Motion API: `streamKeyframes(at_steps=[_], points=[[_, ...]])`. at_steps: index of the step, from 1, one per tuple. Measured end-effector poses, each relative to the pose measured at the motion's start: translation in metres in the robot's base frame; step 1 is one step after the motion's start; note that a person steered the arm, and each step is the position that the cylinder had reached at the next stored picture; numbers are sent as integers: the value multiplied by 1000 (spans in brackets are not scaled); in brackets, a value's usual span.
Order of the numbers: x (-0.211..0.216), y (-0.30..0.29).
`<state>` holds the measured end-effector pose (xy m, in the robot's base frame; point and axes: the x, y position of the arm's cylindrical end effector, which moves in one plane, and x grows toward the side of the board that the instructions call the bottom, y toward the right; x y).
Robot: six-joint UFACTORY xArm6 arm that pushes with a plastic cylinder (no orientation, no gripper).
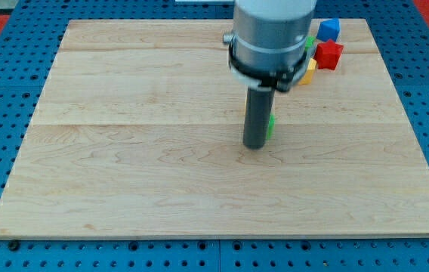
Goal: Slide the green circle closer to the red circle
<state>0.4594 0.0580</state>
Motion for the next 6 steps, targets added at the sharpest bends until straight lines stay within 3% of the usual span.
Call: streamKeyframes(at_steps=[2, 4, 5, 6], points=[[-99, 13], [-48, -33], [-33, 54], [-91, 75]])
